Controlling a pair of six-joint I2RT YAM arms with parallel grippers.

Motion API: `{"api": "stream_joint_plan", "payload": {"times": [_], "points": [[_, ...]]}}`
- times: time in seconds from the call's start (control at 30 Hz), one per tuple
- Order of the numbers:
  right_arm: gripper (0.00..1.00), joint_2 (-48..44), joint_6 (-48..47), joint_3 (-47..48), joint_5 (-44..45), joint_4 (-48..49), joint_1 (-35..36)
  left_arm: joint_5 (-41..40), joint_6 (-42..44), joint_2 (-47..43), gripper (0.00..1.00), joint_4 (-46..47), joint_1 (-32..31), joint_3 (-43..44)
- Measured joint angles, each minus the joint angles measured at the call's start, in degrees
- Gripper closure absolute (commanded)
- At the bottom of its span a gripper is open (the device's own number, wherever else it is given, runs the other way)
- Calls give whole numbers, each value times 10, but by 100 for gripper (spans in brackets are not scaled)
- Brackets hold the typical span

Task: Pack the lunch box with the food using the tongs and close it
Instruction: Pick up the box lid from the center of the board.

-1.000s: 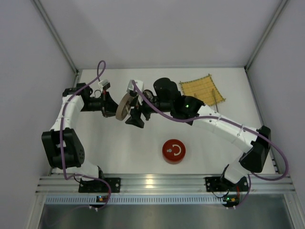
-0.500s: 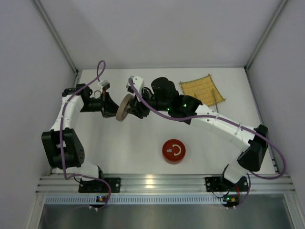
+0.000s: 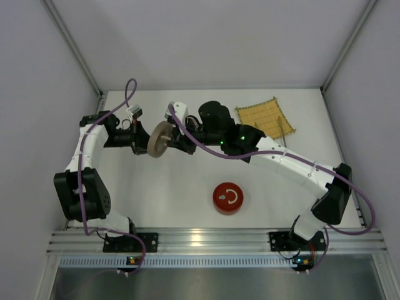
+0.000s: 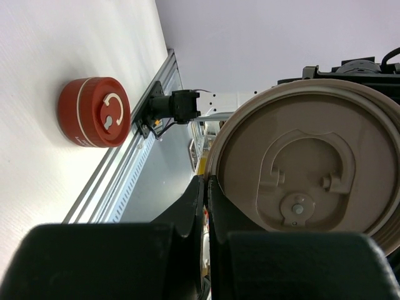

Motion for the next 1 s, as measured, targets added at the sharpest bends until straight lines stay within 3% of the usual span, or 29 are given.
{"api": "stream_joint_plan", "payload": {"times": [0.07, 0.2, 0.3, 0.43, 0.6, 1.0], "points": [[96, 0, -4, 0, -5, 0, 0, 0, 3, 0, 100, -5, 2, 2], [74, 0, -6, 0, -15, 0, 0, 1, 14, 0, 100, -8, 3, 3], [71, 0, -1, 3, -21, 0, 0, 0, 24, 0, 100, -7, 3, 3], [72, 0, 7, 14, -21, -2, 0, 2, 33, 0, 100, -5, 3, 3], [81, 3, 13, 31, -26, -4, 0, 4, 36, 0, 100, -5, 4, 3], [82, 7, 13, 33, -32, -4, 1, 3, 48, 0, 100, -4, 5, 6]]}}
